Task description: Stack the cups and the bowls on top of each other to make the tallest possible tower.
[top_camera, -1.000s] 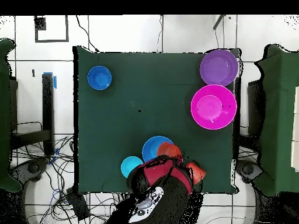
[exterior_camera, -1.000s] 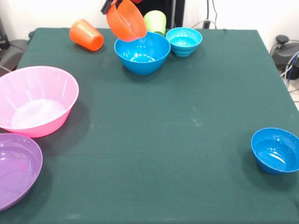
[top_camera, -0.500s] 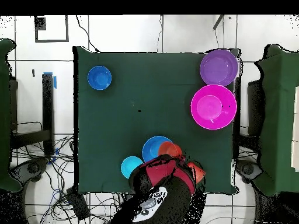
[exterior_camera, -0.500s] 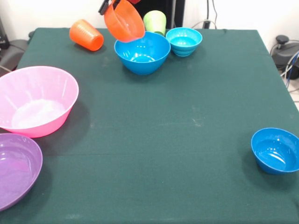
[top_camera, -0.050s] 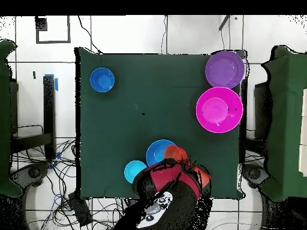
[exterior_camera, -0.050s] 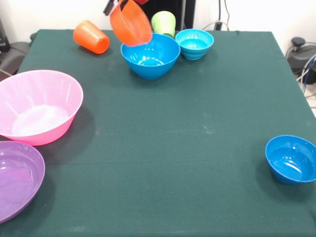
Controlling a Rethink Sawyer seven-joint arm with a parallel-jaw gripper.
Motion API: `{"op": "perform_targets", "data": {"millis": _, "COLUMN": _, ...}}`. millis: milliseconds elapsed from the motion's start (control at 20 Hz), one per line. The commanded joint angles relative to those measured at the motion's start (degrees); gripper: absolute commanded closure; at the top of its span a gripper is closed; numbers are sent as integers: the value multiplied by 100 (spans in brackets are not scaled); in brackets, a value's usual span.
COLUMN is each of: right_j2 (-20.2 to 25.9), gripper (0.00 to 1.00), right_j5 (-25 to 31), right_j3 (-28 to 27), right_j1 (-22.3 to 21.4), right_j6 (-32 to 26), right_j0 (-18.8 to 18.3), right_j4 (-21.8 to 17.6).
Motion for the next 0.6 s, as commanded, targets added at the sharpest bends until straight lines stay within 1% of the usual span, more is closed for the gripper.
{"op": "perform_targets", "data": {"millis": 50, "right_j2": 617, "gripper": 0, "right_j5": -272, "right_j3": -71, "right_j1": 48, "right_j6": 715, "right_j0": -207, "right_j4": 247}}
{"op": "perform_targets", "data": {"millis": 500, "right_j2": 656, "gripper": 0, "right_j5": -250, "right_j3": -80, "right_j1": 35, "right_j6": 724, "right_j0": -241, "right_j4": 271}}
{"op": "perform_targets", "data": {"millis": 600, "right_j2": 603, "gripper": 0, "right_j5": -435, "right_j3": -91, "right_j1": 111, "right_j6": 826, "right_j0": -157, "right_j4": 283}}
